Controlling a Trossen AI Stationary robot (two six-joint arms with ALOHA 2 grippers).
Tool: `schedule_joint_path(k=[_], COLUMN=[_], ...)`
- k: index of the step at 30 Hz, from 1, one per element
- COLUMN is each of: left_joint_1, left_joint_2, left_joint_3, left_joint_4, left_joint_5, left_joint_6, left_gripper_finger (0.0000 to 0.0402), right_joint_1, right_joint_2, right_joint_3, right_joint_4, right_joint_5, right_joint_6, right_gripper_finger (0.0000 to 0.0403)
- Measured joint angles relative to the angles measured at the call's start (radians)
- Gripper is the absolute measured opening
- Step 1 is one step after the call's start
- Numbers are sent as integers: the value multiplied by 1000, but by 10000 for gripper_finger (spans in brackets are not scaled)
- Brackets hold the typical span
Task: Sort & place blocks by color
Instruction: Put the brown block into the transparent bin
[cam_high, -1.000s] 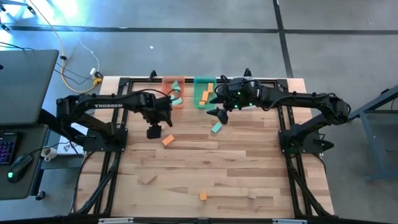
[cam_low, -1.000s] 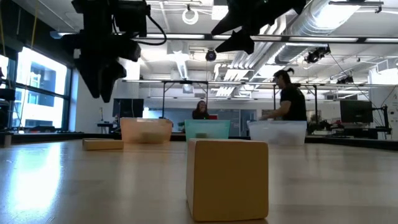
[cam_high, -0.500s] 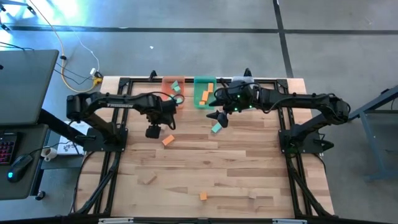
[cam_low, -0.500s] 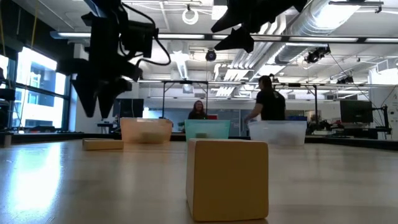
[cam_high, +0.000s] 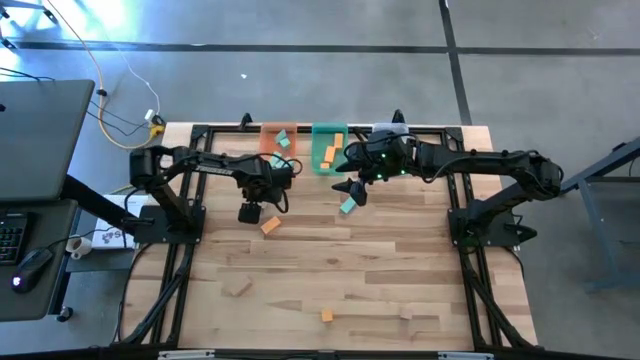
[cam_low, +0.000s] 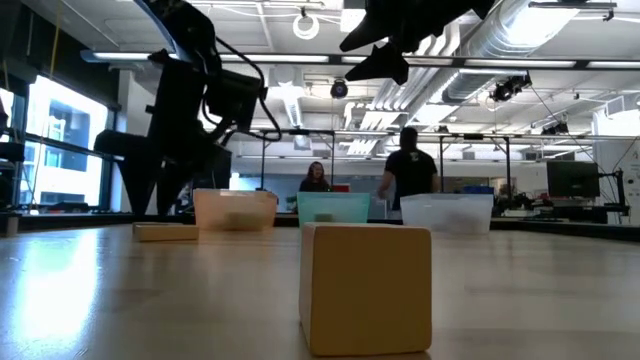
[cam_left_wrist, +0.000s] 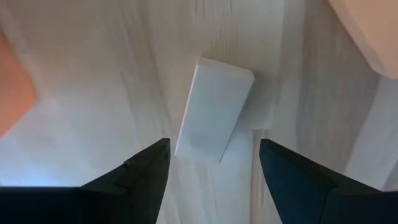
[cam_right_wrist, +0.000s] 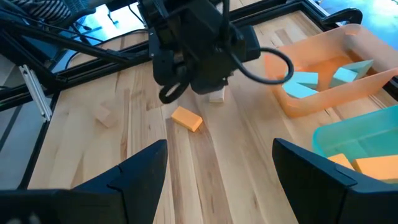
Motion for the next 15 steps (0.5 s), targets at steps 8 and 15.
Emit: schedule_joint_path(k=[8,15], left_joint_1=[1,1], left_joint_2=[84,110], left_joint_3=[0,4], left_joint_4=[40,41], left_joint_5=[-1,11], left_joint_6=[16,16], left_gripper_finger=[234,211], right_joint_1=[0,0], right_joint_2=[0,0], right_joint_3=[0,0], right_joint_4=[-1,-22], right_joint_5=[-1,-2], right_joint_6=[1,2], right_gripper_finger=[277,277])
